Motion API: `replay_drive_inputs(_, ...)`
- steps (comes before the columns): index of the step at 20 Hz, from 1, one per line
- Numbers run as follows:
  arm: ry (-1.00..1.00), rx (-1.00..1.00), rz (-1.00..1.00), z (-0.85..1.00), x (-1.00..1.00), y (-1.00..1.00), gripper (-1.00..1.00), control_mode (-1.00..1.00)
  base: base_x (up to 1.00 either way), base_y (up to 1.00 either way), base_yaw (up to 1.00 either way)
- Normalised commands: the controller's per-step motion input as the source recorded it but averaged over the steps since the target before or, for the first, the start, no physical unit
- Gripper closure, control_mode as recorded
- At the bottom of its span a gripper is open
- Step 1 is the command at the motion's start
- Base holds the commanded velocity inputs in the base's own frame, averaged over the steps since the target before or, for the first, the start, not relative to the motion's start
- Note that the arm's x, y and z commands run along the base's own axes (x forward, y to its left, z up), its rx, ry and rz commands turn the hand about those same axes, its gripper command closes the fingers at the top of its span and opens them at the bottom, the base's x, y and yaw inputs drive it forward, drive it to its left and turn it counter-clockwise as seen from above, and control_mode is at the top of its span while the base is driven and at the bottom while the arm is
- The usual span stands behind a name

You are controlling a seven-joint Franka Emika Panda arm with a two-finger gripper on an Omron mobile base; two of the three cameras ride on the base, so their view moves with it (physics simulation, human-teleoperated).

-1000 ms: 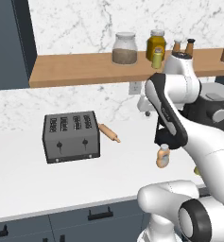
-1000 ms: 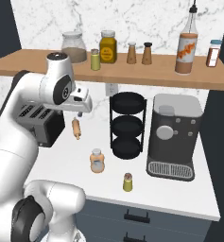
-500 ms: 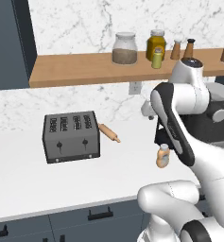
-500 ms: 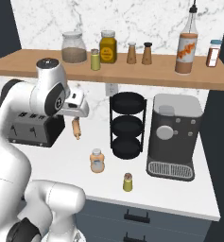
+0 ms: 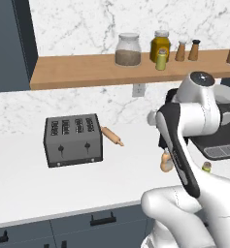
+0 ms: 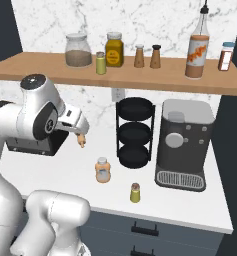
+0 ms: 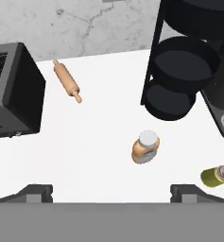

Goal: Put the shaker and condiment bottle from the counter next to their counterparts in the cabinet.

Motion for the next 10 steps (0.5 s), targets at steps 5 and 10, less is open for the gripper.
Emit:
replay_drive_inputs(5,0.0,0.0,-0.24,-0.08,-0.11,0.0,-1.0,-1.0,0.0,0.0,0.0)
replay_drive_inputs(10,0.0,0.0,-0.27,-0.1,-0.05,0.0,-1.0,-1.0,0.0,0.0,0.0)
